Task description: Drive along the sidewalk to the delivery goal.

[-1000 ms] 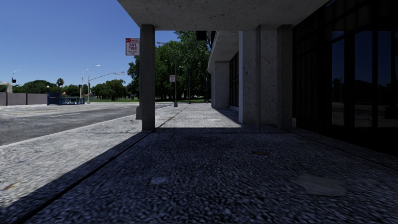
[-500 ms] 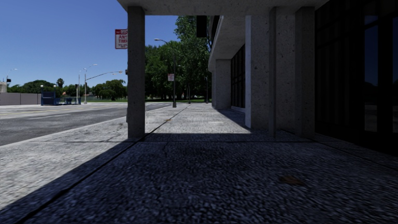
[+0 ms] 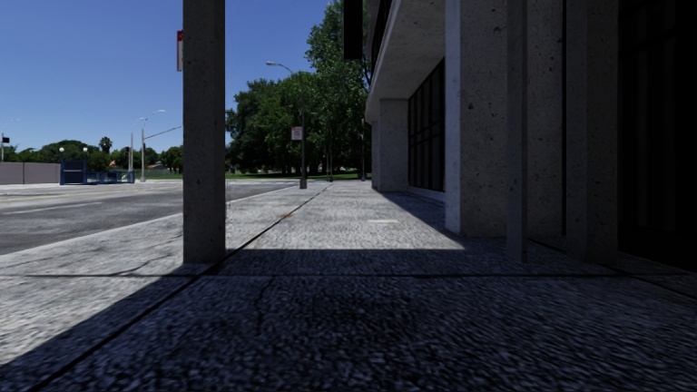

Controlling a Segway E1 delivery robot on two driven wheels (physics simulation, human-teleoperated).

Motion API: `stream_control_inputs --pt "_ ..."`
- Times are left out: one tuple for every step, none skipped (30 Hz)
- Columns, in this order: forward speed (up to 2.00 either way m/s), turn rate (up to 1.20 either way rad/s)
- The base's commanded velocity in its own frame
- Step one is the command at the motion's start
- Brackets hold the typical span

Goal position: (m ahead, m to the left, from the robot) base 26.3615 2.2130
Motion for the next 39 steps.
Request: stream_control_inputs --pt "2.0 0.0" --pt "2.0 0.0" --pt "2.0 0.0" --pt "2.0 0.0" --pt "2.0 0.0" --pt "2.0 0.0" --pt "2.0 0.0" --pt "2.0 0.0" --pt "2.0 0.0" --pt "2.0 0.0" --pt "2.0 0.0" --pt "2.0 0.0" --pt "2.0 0.0" --pt "2.0 0.0" --pt "2.0 0.0" --pt "2.0 0.0" --pt "2.0 0.0" --pt "2.0 0.0" --pt "2.0 0.0" --pt "2.0 0.0" --pt "2.0 0.0" --pt "2.0 0.0" --pt "2.0 0.0" --pt "2.0 0.0" --pt "2.0 0.0" --pt "2.0 0.0" --pt "2.0 0.0" --pt "2.0 0.0" --pt "2.0 0.0" --pt "2.0 0.0" --pt "2.0 0.0" --pt "2.0 0.0" --pt "2.0 0.0" --pt "2.0 0.0" --pt "2.0 0.0" --pt "2.0 0.0" --pt "2.0 0.0" --pt "2.0 0.0" --pt "2.0 0.0"
